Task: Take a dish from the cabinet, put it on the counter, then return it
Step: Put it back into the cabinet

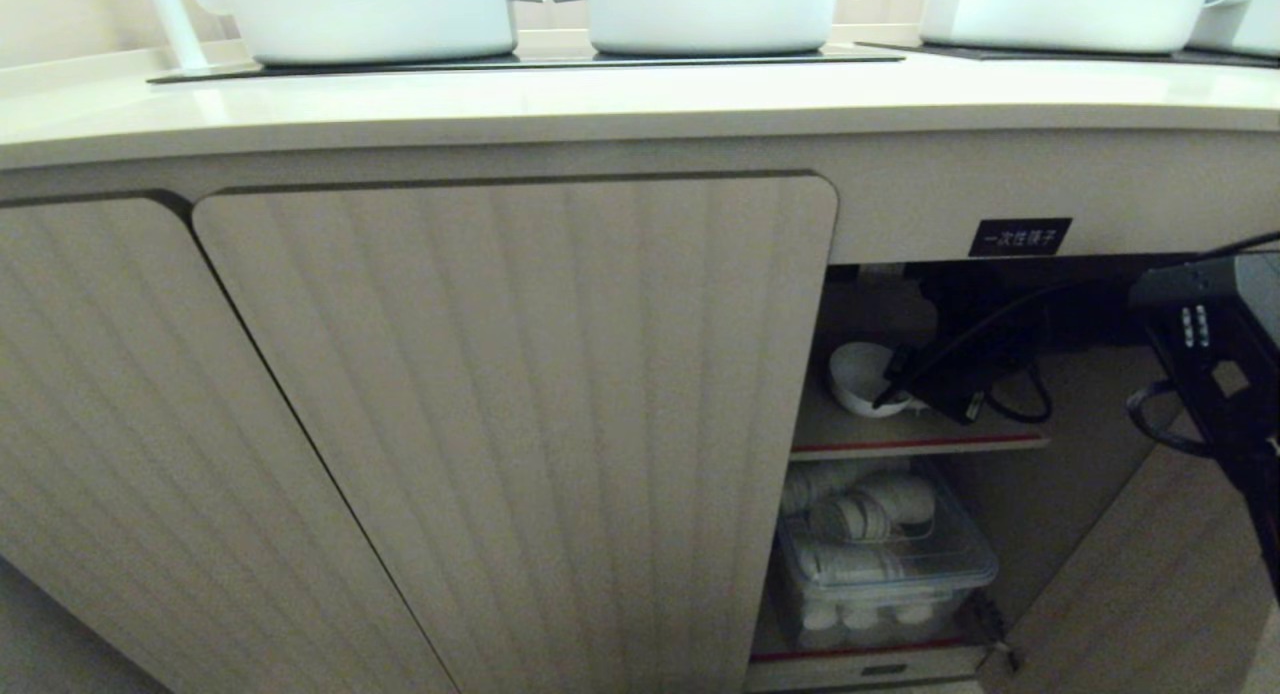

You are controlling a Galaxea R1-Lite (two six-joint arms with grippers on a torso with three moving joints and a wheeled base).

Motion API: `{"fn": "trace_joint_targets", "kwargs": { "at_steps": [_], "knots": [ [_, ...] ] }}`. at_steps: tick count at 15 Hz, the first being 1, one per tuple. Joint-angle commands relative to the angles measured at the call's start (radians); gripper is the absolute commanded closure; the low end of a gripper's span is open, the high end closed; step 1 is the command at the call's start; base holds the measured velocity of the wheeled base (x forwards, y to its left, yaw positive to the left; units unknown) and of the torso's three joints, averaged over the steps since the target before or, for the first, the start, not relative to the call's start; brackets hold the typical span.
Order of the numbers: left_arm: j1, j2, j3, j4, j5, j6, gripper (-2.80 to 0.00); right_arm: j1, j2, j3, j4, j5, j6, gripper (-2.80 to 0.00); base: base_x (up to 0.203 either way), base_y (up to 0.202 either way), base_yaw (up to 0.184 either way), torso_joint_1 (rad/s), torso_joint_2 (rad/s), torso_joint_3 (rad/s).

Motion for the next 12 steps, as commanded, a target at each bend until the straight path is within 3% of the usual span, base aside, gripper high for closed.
{"fn": "trace_joint_targets", "kwargs": {
  "at_steps": [1, 2, 12],
  "knots": [
    [0.001, 0.000, 0.000, 0.000, 0.001, 0.000, 0.00, 0.000, 0.000, 0.000, 0.002, 0.000, 0.004, 0.00, 0.000, 0.000, 0.000, 0.000, 0.00, 0.000],
    [0.000, 0.000, 0.000, 0.000, 0.001, 0.000, 0.00, 0.000, 0.000, 0.000, 0.004, 0.000, 0.004, -2.80, 0.000, 0.000, 0.000, 0.000, 0.00, 0.000],
    [0.000, 0.000, 0.000, 0.000, 0.000, 0.000, 0.00, 0.000, 0.000, 0.000, -0.001, -0.019, 0.004, -2.80, 0.000, 0.000, 0.000, 0.000, 0.00, 0.000]
  ]
}}
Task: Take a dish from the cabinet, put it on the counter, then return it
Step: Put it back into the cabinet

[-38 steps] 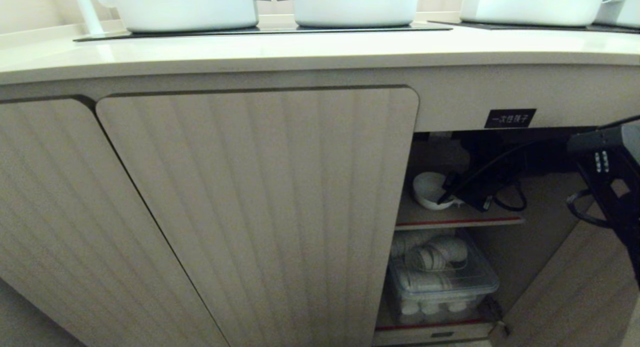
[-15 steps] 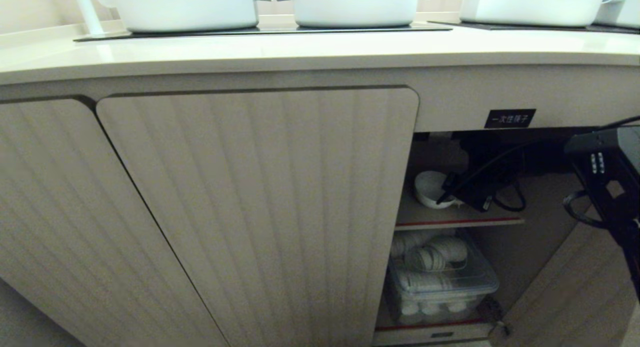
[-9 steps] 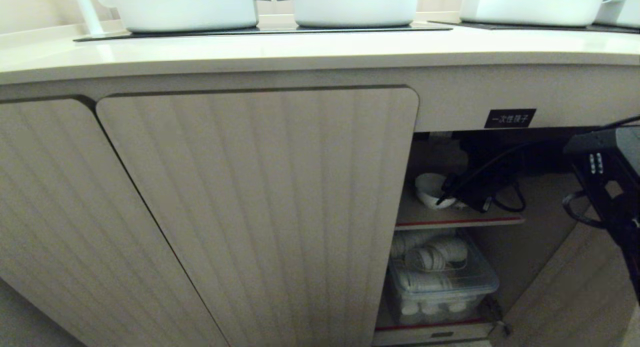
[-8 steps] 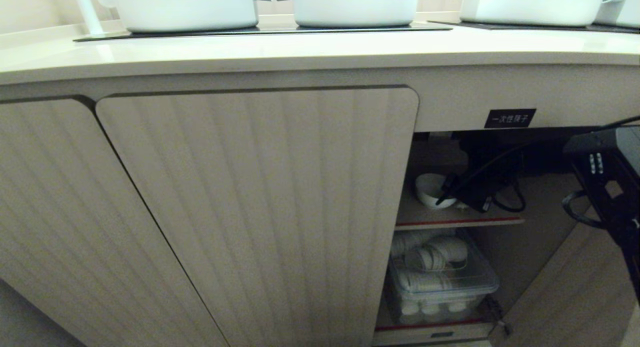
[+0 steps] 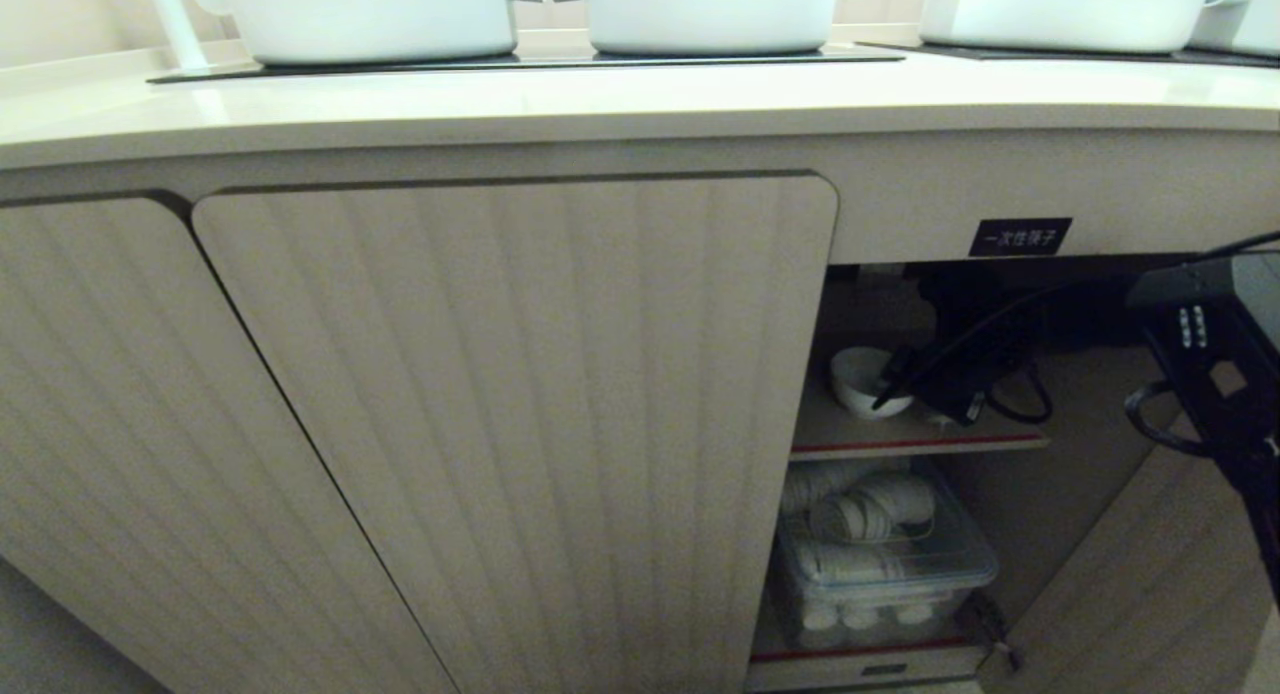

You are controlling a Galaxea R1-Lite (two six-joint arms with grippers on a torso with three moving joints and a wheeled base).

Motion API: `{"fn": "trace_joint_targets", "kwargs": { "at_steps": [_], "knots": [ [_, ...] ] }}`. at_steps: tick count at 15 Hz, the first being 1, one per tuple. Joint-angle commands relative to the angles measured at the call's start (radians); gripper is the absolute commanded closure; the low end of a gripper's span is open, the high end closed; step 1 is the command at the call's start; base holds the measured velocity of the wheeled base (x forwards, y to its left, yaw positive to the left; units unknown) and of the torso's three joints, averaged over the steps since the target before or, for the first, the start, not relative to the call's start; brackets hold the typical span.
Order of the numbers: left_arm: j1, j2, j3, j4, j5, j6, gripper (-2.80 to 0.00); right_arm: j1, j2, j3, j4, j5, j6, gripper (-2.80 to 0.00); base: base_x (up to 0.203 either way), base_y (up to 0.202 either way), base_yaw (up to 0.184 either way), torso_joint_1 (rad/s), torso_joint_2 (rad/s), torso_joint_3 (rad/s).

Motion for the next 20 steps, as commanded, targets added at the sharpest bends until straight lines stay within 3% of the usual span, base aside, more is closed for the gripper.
{"fn": "trace_joint_targets", "kwargs": {
  "at_steps": [1, 6, 13, 20],
  "knots": [
    [0.000, 0.000, 0.000, 0.000, 0.000, 0.000, 0.00, 0.000, -0.001, 0.000, 0.003, -0.001, 0.003, -2.80, 0.000, 0.000, 0.000, 0.000, 0.00, 0.000],
    [0.000, 0.000, 0.000, 0.000, 0.000, 0.000, 0.00, 0.002, -0.005, 0.006, -0.008, -0.053, -0.006, -2.80, 0.000, 0.000, 0.000, 0.000, 0.00, 0.000],
    [0.000, 0.000, 0.000, 0.000, 0.000, 0.000, 0.00, 0.008, -0.009, 0.016, -0.065, -0.123, -0.083, -2.80, 0.000, 0.000, 0.000, 0.000, 0.00, 0.000],
    [0.000, 0.000, 0.000, 0.000, 0.000, 0.000, 0.00, 0.008, -0.036, 0.132, -0.260, -0.153, -0.176, -2.80, 0.000, 0.000, 0.000, 0.000, 0.00, 0.000]
  ]
}}
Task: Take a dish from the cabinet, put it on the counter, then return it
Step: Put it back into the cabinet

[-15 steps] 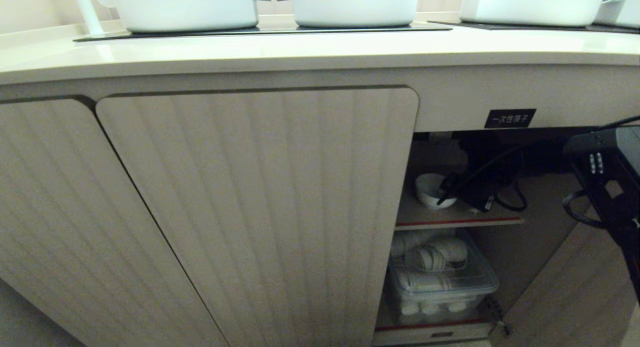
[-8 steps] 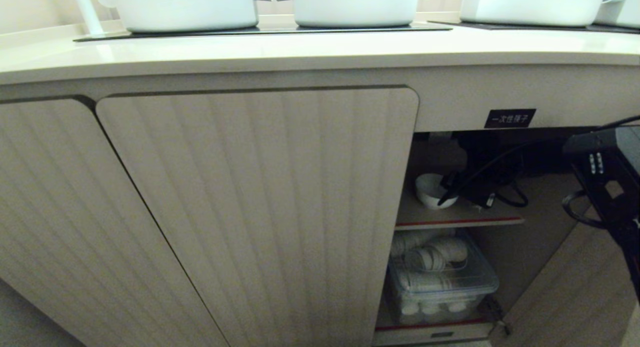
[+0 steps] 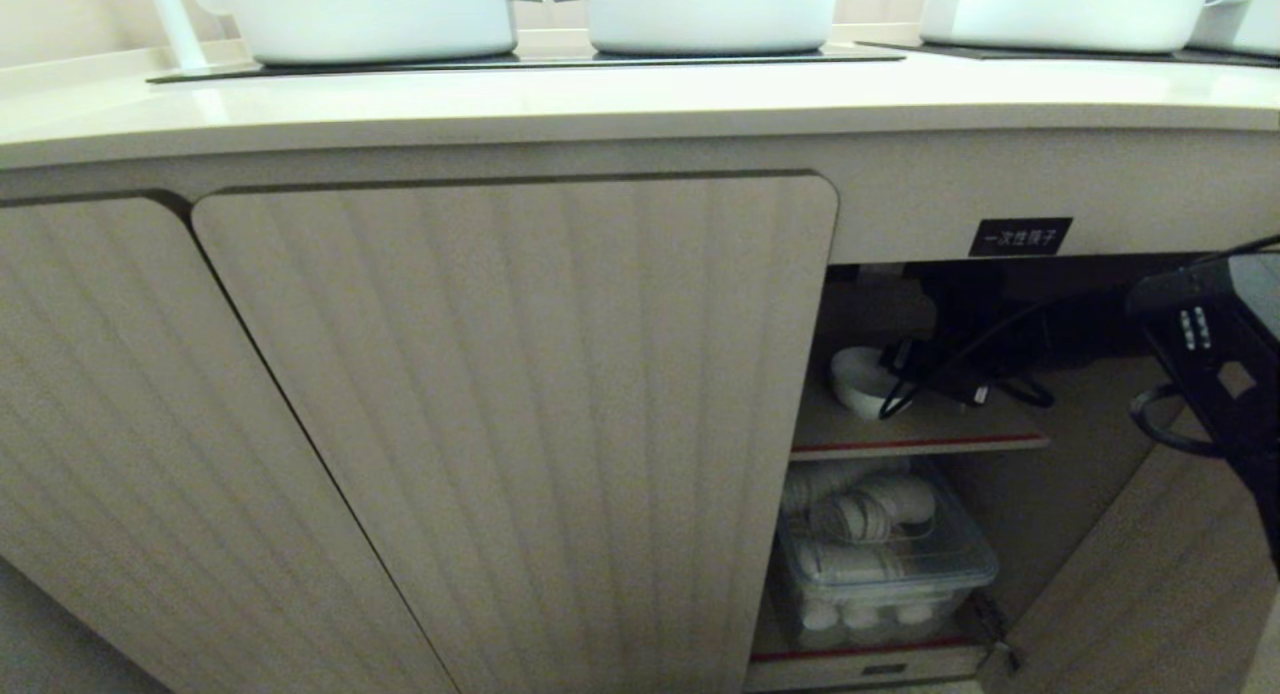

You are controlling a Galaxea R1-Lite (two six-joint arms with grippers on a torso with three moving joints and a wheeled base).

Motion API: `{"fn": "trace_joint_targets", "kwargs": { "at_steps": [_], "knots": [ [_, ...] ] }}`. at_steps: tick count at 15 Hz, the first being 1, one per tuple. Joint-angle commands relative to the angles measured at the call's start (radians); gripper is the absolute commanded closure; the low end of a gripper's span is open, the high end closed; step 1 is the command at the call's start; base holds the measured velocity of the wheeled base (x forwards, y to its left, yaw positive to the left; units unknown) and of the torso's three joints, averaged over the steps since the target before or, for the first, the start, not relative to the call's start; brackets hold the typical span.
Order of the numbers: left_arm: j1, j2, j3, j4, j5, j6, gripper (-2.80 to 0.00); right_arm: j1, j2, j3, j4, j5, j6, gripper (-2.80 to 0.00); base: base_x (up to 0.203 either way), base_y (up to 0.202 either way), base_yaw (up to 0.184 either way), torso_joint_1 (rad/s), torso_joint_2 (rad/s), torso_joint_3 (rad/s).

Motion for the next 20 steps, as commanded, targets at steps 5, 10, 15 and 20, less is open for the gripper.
{"fn": "trace_joint_targets", "kwargs": {
  "at_steps": [5, 10, 15, 20],
  "knots": [
    [0.000, 0.000, 0.000, 0.000, 0.000, 0.000, 0.00, -0.001, -0.031, 0.136, -0.234, -0.002, -0.109, -2.80, 0.000, 0.000, 0.000, 0.000, 0.00, 0.000],
    [0.000, 0.000, 0.000, 0.000, 0.001, 0.000, 0.00, -0.001, -0.063, 0.350, -0.537, 0.004, -0.202, -2.80, 0.000, 0.000, 0.000, 0.000, 0.00, 0.000],
    [0.000, 0.000, 0.000, 0.000, 0.001, 0.000, 0.00, -0.001, -0.095, 0.406, -0.640, 0.011, -0.221, -2.80, 0.000, 0.000, 0.000, 0.000, 0.00, 0.000],
    [0.000, 0.000, 0.000, 0.000, 0.001, 0.000, 0.00, -0.001, -0.121, 0.461, -0.719, 0.046, -0.277, -2.80, 0.000, 0.000, 0.000, 0.000, 0.00, 0.000]
  ]
}}
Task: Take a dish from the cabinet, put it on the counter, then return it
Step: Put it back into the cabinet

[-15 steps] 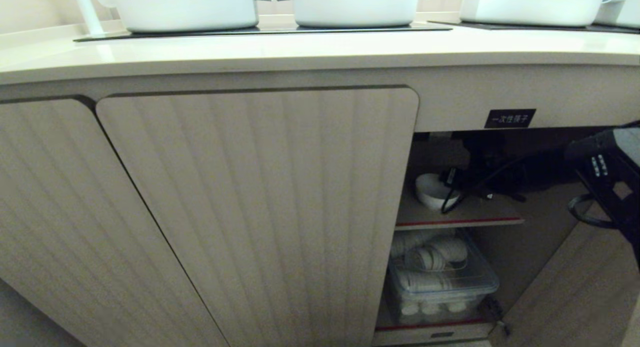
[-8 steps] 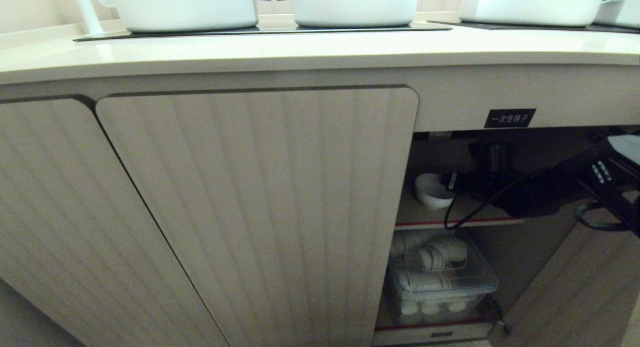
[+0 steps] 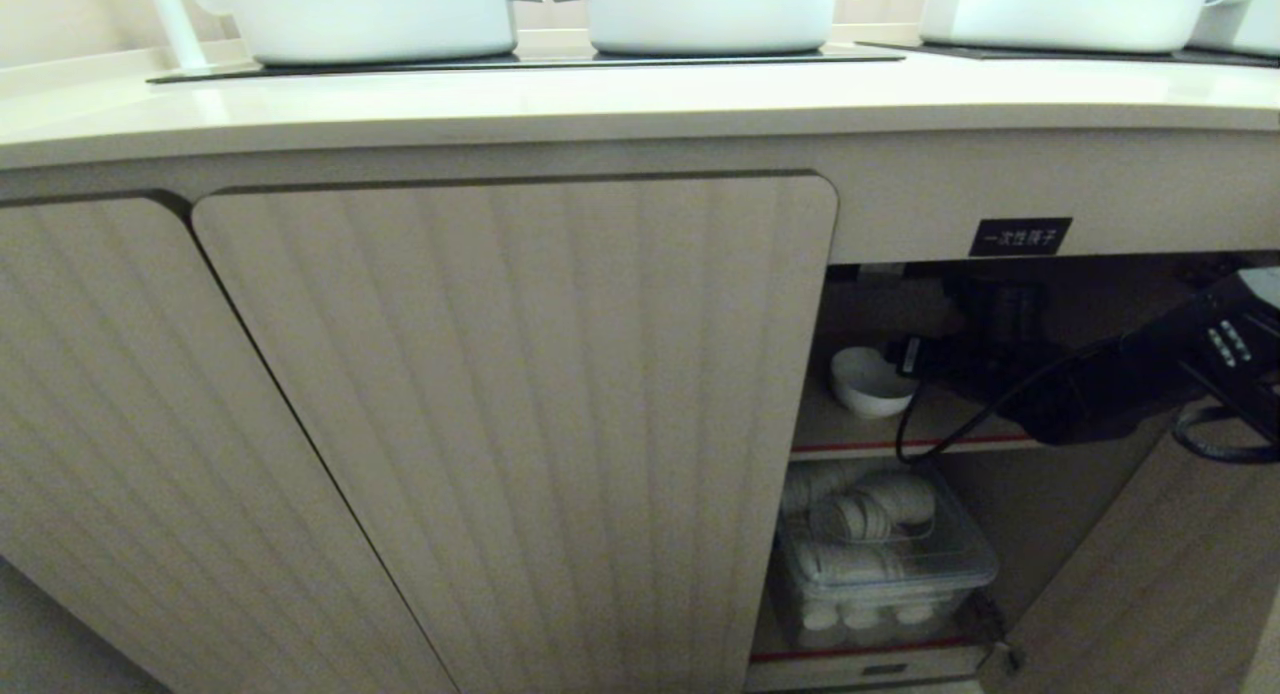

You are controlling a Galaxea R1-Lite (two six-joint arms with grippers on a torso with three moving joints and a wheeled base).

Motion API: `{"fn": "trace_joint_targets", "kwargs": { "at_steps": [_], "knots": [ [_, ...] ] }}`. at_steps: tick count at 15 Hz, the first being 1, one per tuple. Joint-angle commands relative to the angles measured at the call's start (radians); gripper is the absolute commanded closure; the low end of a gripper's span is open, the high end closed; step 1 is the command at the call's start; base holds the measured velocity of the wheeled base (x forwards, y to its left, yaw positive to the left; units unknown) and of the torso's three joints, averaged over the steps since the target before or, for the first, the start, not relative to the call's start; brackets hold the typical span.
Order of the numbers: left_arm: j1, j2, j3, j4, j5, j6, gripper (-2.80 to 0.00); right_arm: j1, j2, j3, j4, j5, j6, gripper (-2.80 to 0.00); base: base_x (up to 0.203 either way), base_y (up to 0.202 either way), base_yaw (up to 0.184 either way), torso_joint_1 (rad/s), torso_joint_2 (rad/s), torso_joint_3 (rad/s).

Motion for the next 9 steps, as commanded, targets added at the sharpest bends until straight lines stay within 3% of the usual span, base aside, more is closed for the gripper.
{"fn": "trace_joint_targets", "kwargs": {
  "at_steps": [1, 9],
  "knots": [
    [0.000, 0.000, 0.000, 0.000, 0.000, 0.000, 0.00, 0.000, -0.011, 0.039, -0.046, 0.002, -0.019, -2.80, 0.000, 0.000, 0.000, 0.000, 0.00, 0.000],
    [0.000, 0.000, 0.000, 0.000, 0.001, 0.000, 0.00, 0.000, -0.044, 0.211, -0.263, 0.081, -0.132, -2.80, 0.000, 0.000, 0.000, 0.000, 0.00, 0.000]
  ]
}}
